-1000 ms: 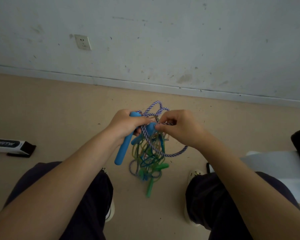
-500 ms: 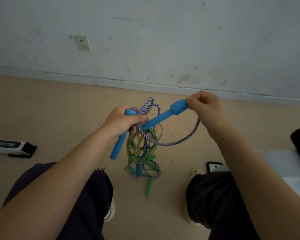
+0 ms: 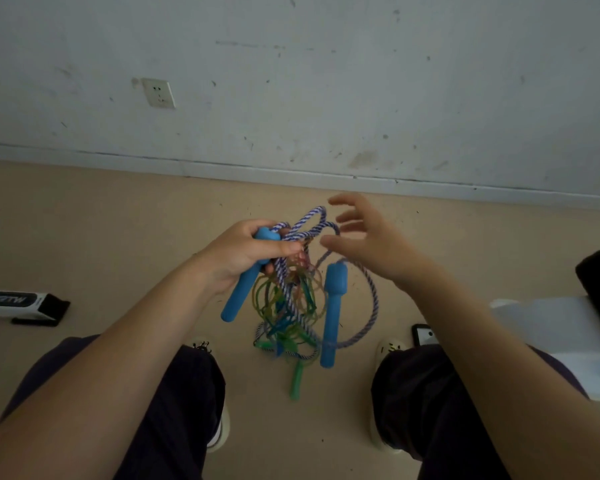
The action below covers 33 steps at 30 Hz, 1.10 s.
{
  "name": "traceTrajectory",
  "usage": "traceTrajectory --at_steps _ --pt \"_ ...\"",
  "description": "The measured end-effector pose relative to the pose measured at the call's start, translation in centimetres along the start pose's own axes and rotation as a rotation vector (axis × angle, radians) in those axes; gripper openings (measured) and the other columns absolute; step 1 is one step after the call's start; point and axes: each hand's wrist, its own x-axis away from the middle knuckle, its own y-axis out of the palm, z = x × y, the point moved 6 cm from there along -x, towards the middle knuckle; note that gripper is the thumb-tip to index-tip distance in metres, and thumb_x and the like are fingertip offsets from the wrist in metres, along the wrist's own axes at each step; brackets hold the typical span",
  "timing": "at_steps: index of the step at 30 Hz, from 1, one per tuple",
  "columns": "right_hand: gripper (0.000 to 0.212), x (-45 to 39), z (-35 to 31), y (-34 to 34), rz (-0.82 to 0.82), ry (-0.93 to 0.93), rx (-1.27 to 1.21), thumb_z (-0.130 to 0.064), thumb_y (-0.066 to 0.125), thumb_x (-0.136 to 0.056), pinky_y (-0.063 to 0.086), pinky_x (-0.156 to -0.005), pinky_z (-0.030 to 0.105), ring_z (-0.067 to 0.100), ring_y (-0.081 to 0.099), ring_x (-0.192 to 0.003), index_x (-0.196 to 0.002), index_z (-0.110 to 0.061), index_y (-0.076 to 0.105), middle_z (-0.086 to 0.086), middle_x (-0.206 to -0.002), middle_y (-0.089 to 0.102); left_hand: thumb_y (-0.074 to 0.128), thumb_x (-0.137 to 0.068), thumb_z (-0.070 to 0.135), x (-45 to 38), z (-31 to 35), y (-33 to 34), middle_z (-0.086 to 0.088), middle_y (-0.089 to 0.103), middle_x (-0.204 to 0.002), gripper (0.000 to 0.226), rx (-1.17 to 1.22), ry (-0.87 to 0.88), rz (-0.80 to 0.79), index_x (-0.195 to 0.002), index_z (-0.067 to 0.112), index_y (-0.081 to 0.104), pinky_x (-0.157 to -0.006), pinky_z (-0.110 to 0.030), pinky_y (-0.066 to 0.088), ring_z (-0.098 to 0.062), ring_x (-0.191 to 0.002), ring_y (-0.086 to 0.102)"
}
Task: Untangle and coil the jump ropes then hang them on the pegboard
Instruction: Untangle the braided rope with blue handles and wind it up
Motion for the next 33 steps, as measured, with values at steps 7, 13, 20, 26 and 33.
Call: traceTrajectory --at_steps 7,13,20,26,33 --pt "0.019 -0.3 -1.3 0.5 0.034 -0.190 -0.056 -0.013 0.069 -0.089 0.051 -0.073 0.024 0.004 0.062 -0.073 -0.075 -0.026 0.070 -0.003 -0.075 0.068 0.081 -0.072 0.054 0.4 0.1 0.8 0.002 0.059 -0.067 0.043 0.018 -0.068 -0.093 -0.084 0.014 0.073 -0.050 -0.022 0.046 -0.011 -0.050 0.050" --pt "0.022 -0.4 0.4 -4.5 0.260 0.037 -0.408 -0.010 0.055 -0.098 0.056 -0.075 0.030 0.019 0.066 -0.076 -0.080 -0.010 0.066 0.007 -0.082 0.067 0.080 -0.084 0.019 0.0 -0.8 -2.1 0.000 0.057 -0.064 0.017 -0.084 -0.138 0.201 -0.090 0.011 0.066 -0.047 -0.024 0.044 -0.011 -0.048 0.049" --pt "0.026 0.9 -0.3 -1.6 -0.205 -0.043 0.268 -0.003 0.061 -0.091 0.054 -0.088 0.026 0.004 0.067 -0.092 -0.104 -0.023 0.072 -0.008 -0.101 0.071 0.080 -0.084 0.021 0.3 0.0 -1.5 -0.008 0.059 -0.077 0.028 -0.157 -0.061 0.156 -0.104 0.003 0.070 -0.057 -0.031 0.045 -0.016 -0.058 0.052" --pt "0.033 0.9 -1.7 2.0 -0.288 -0.113 0.003 -0.022 0.064 -0.094 0.047 -0.099 0.025 0.003 0.057 -0.119 -0.127 -0.024 0.063 -0.011 -0.127 0.063 0.072 -0.085 0.039 1.2 1.5 1.6 0.003 0.062 -0.068 0.015 -0.141 0.036 -0.101 -0.084 0.024 0.077 -0.054 -0.021 0.047 -0.008 -0.054 0.055" --pt "0.005 0.5 -1.2 2.8 -0.325 -0.032 -0.095 -0.013 0.065 -0.093 0.050 -0.084 0.040 0.015 0.062 -0.080 -0.092 -0.009 0.064 0.007 -0.084 0.070 0.066 -0.095 0.023 1.2 1.9 0.6 -0.013 0.056 -0.072 0.019 -0.256 0.103 0.067 -0.088 0.008 0.073 -0.057 -0.027 0.046 -0.015 -0.055 0.051"
